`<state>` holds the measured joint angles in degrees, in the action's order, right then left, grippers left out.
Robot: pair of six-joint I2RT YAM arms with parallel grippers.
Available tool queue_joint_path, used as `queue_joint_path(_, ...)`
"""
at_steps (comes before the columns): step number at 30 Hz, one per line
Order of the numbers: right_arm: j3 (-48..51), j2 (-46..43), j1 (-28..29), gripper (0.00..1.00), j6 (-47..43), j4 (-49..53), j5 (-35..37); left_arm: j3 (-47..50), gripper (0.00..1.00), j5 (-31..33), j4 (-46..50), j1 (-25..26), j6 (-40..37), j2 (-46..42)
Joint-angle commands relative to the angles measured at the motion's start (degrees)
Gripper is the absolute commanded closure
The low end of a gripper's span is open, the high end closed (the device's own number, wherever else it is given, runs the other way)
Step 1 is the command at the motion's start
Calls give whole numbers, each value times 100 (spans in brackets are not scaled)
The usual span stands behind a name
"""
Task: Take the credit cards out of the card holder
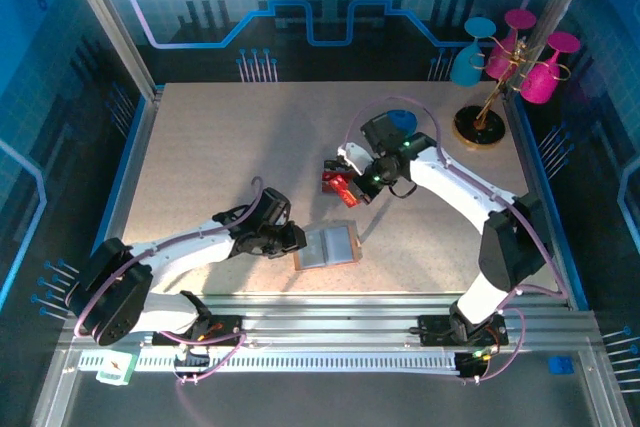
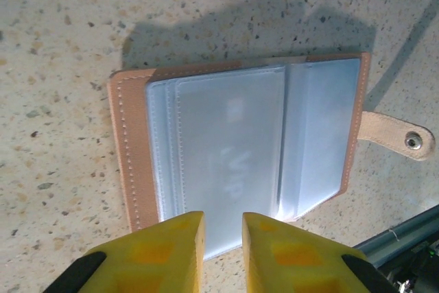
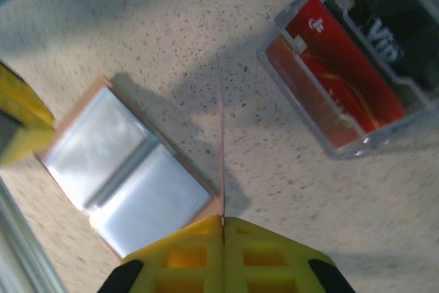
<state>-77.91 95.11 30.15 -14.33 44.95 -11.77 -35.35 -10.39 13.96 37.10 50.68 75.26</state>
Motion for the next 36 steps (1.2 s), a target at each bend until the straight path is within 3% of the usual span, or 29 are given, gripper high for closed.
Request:
queue_joint_path(1, -513, 275, -61, 100, -1622, 577, 230, 99, 78, 73, 169, -63, 14, -169)
queue_joint_path(6, -1512, 997, -63, 100, -2543, 1241, 568, 90, 78, 68, 221, -90, -28, -192)
queue_joint_path(15, -2948, 2063, -55, 100, -3088, 2002, 1179, 157, 77, 82, 300, -162, -40, -284)
queue_joint_path(36, -4443, 3453, 57, 100, -3402, 2769, 1344, 20, 77, -84, 413, -462, -217, -197)
